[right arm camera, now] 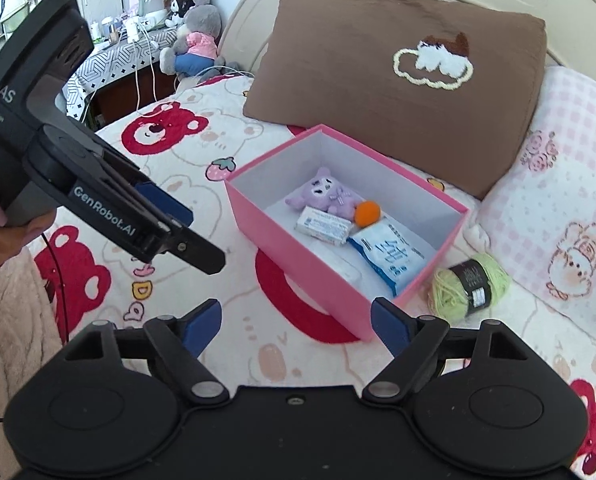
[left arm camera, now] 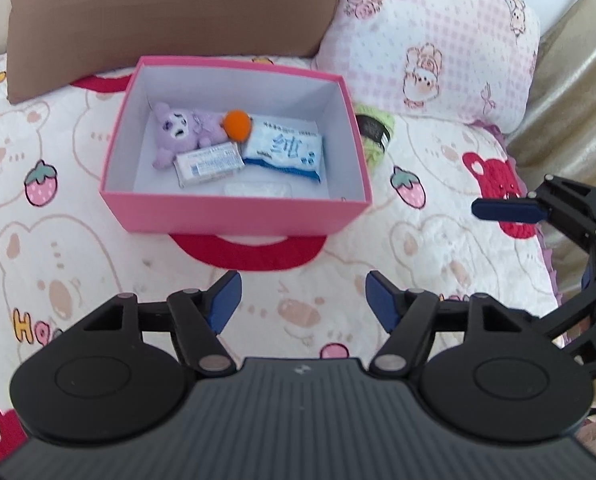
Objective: Organize objects
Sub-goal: 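Withdraw the left tool up and away from the pink box, then move the open left tool toward the green yarn ball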
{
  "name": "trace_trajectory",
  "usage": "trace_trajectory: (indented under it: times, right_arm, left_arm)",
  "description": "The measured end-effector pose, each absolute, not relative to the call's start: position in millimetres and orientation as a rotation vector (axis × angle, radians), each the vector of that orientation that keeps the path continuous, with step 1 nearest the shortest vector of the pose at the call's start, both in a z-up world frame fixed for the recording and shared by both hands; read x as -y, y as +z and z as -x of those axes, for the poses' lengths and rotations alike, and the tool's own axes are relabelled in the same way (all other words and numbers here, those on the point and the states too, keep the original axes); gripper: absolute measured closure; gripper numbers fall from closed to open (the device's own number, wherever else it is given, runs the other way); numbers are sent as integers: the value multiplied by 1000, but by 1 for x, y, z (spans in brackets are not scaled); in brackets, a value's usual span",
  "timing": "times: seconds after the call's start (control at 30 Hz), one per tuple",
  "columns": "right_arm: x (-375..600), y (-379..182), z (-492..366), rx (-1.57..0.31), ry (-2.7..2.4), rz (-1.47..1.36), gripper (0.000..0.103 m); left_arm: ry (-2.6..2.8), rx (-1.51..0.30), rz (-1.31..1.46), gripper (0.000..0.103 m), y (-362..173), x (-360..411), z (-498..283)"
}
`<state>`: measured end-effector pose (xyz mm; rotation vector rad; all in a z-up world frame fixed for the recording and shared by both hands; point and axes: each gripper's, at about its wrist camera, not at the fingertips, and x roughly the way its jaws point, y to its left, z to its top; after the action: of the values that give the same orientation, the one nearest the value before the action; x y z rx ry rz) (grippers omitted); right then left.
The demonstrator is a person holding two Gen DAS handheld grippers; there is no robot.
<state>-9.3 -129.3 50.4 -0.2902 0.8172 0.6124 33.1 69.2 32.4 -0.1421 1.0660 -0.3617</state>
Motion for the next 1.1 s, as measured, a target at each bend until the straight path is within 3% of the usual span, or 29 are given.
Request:
trace_trajectory:
  times: [0.4, 0.73, 0.87, 1.1]
  right_arm:
    - [183, 36, 28, -789, 575, 353, 13]
    - [230, 17, 25, -705, 544, 383, 12]
    - [251, 6, 15, -652, 513, 364, 12]
    - [277, -17, -12, -618, 501, 337, 12]
  left_arm:
    - [-421, -1165, 115, 33, -1, -9, -26]
    - [-437, -1114, 102, 28, 2, 48, -49]
    - [-449, -1102, 145, 17, 3, 69, -66]
    - [-441, -1098, 206, 16, -3, 111, -102]
